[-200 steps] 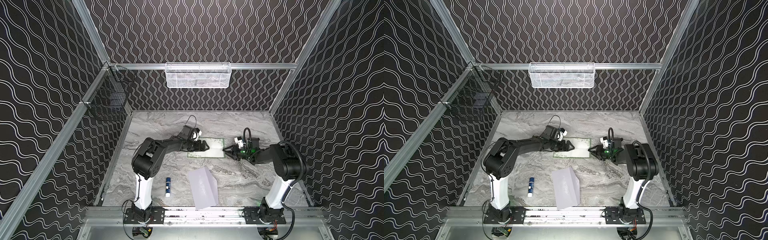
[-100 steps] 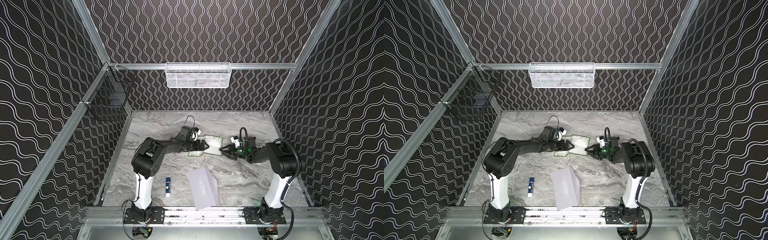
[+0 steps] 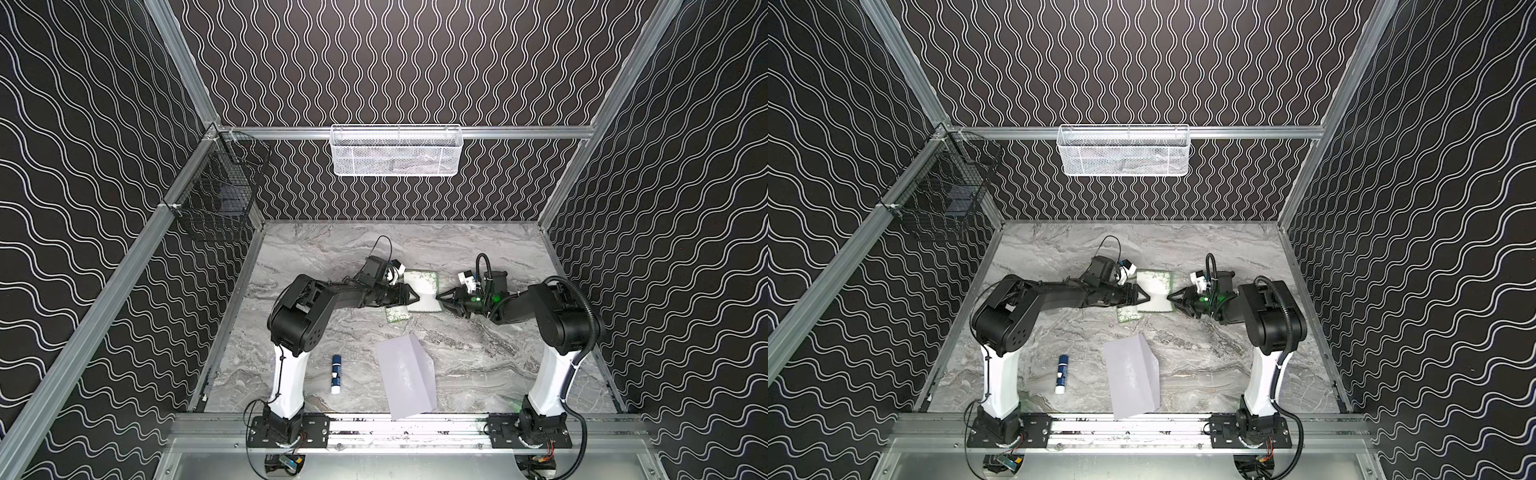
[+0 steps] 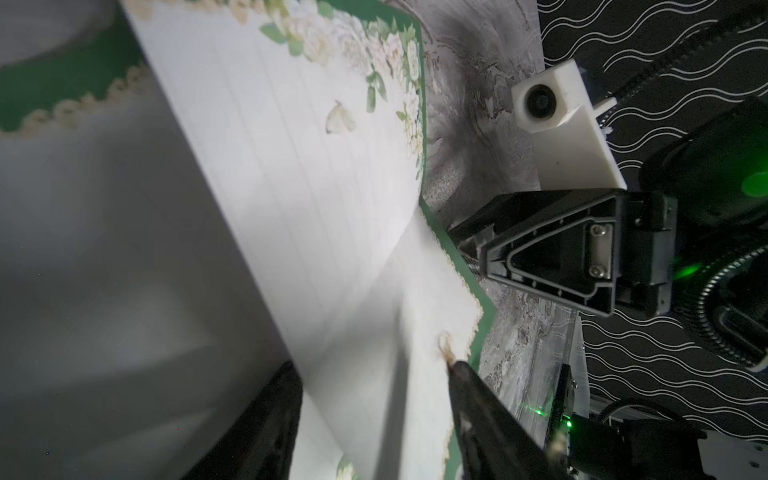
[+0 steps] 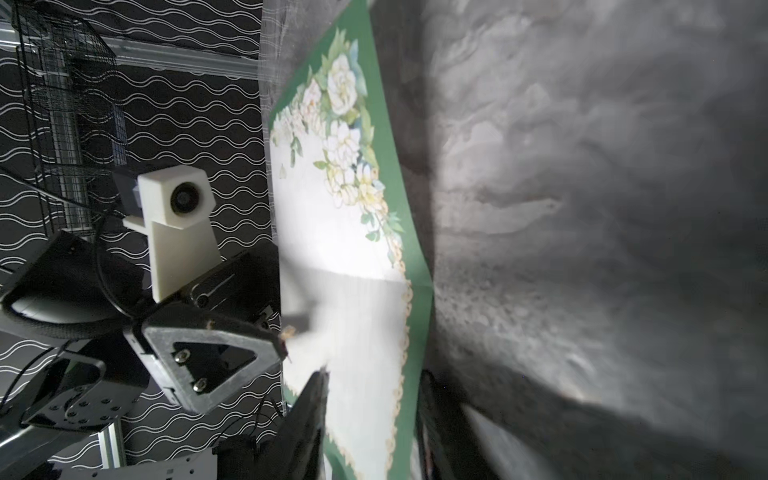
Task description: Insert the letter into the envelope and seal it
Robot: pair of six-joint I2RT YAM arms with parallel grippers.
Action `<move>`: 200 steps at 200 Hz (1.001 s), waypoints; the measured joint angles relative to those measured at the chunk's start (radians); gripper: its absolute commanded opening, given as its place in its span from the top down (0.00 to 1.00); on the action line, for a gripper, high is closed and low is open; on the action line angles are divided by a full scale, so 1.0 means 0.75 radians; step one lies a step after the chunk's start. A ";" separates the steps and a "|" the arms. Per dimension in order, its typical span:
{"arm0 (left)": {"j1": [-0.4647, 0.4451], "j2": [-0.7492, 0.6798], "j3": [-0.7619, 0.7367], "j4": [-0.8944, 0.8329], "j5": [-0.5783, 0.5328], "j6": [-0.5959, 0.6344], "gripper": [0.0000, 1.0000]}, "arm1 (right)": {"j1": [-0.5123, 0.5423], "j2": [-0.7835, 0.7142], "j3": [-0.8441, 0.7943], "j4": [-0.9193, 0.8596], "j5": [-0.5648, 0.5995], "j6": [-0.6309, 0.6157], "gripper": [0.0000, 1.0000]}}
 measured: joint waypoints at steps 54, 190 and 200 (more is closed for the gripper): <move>0.000 -0.027 0.008 -0.055 0.006 0.000 0.81 | 0.006 -0.022 0.003 -0.040 0.025 -0.010 0.59; 0.014 -0.221 0.179 -0.385 0.003 0.264 1.00 | -0.080 -0.275 0.549 -0.498 0.060 -0.856 0.15; 0.015 -0.234 0.212 -0.431 0.015 0.311 1.00 | -0.093 -0.316 0.553 -0.514 0.016 -0.976 0.12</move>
